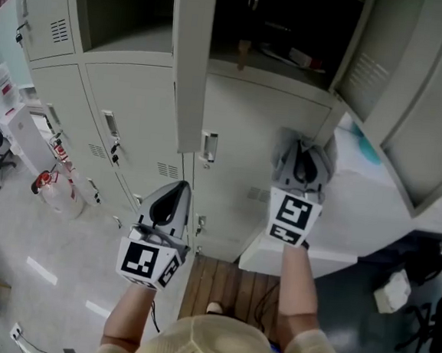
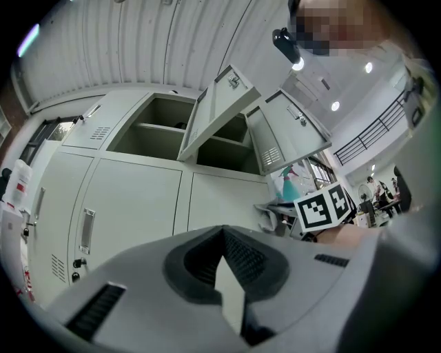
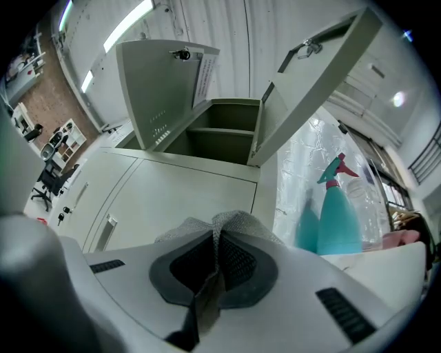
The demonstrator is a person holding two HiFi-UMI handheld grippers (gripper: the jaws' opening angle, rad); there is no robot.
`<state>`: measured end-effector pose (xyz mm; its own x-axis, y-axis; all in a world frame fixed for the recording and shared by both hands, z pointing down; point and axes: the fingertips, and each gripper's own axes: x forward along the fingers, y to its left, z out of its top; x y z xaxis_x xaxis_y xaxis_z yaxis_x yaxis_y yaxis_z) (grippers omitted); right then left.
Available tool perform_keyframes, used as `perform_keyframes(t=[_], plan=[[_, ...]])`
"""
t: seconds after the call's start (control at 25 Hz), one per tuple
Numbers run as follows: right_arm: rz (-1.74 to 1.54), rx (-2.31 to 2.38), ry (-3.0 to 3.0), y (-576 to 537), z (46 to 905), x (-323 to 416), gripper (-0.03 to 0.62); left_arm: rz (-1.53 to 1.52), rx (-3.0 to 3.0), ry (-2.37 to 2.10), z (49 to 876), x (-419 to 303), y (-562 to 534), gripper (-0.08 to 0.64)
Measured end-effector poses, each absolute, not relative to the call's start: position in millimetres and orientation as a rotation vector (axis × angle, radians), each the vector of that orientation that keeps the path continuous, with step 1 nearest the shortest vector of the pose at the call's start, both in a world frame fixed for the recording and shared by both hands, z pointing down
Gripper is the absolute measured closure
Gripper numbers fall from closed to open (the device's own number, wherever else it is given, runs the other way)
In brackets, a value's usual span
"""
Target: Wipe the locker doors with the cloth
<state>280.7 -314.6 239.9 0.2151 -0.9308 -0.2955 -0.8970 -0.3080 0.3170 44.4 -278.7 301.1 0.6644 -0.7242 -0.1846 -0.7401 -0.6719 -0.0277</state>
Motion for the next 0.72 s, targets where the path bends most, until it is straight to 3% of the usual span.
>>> perform_keyframes(t=[0.32,0.72], plan=[[-0.661,2.354,-1.913,-290,239,262,0.588,0.241,-2.752,1.249,301,41,-278,0.563],[-0.716,2.166,-2.189,-287,253,181,0.588,0.242,-2.686,1.393,307,2,-277,0.563]])
